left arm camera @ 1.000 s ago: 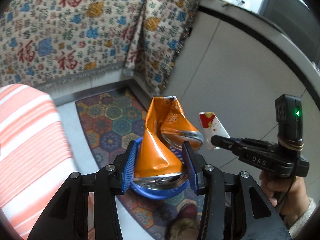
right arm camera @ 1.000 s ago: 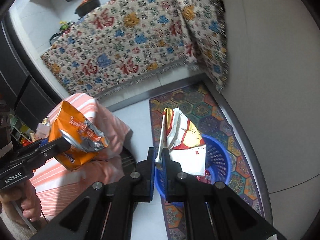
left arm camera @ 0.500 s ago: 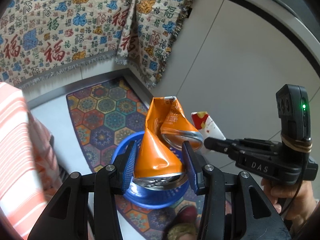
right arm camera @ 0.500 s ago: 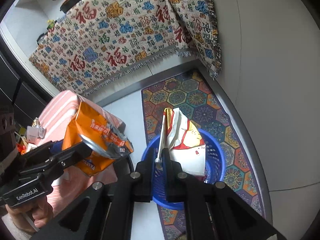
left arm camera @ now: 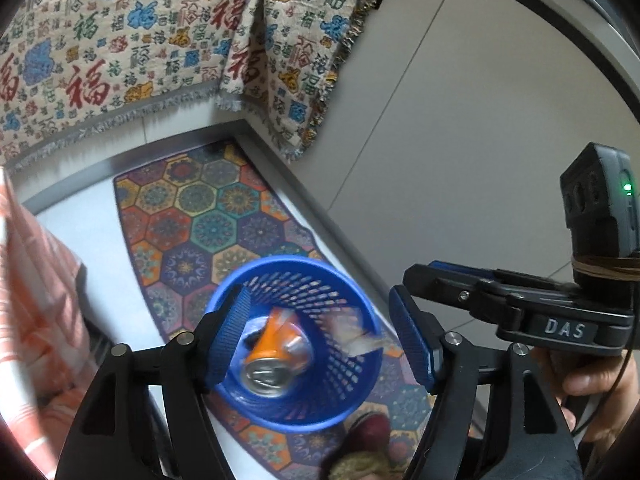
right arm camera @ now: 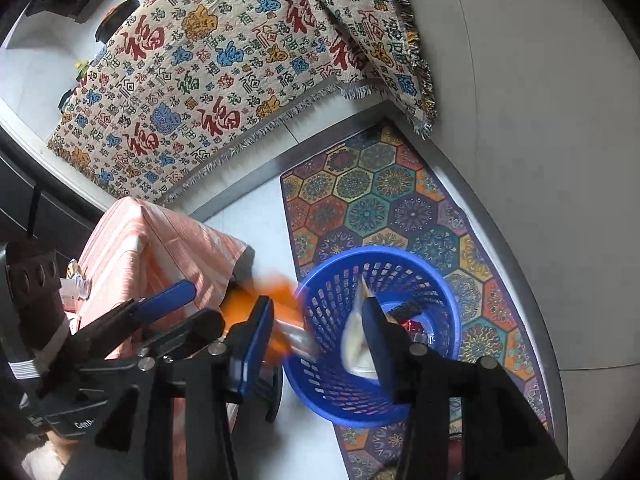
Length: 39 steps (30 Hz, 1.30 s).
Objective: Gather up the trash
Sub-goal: 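Carry the orange can and paper cup over the blue wastebasket and release both, then move both open tools back over the table toward the orange wrappers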
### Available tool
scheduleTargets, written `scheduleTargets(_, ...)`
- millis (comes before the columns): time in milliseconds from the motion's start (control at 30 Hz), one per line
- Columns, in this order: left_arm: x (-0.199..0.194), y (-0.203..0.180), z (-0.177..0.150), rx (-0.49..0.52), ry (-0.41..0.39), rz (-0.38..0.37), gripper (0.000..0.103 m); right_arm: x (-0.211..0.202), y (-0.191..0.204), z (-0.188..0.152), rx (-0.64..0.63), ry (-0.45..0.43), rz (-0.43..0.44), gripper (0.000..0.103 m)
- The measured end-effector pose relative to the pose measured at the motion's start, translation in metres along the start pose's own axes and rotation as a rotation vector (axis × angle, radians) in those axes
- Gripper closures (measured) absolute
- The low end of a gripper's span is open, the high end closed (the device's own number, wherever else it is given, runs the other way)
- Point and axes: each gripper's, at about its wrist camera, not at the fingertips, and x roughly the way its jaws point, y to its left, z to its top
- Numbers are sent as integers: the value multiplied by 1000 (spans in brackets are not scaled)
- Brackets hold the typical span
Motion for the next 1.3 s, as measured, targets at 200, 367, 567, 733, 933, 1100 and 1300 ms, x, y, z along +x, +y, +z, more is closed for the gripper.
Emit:
scheduleTargets(200,-26,-2,0,-11,-45,-12,30,-20,11,2,-56,-85,-50,55)
scheduleTargets(367,-93,-3,-15,18,-120,5,25,-56,44,0,-187,-231,-132,55)
scheduleTargets(567,-176,27,-58,5,-150,105,18,-89,109,-14,-320,-410,-184,47)
scheduleTargets(733,-221,83,-112,-70,-117,236,15,-87,178,-38,-411,-443,-130,46)
scheduleTargets(933,-264,165,-171,-152,-102,404,15,-57,272,-93,-537,-365,-10,45)
scheduleTargets(1100,-295,230,-207,-280,-110,496,15,-8,344,-138,-641,-211,59,45)
scheduleTargets(1300,-316,266,-236,-344,-113,574,15,44,399,-179,-735,-44,71,45)
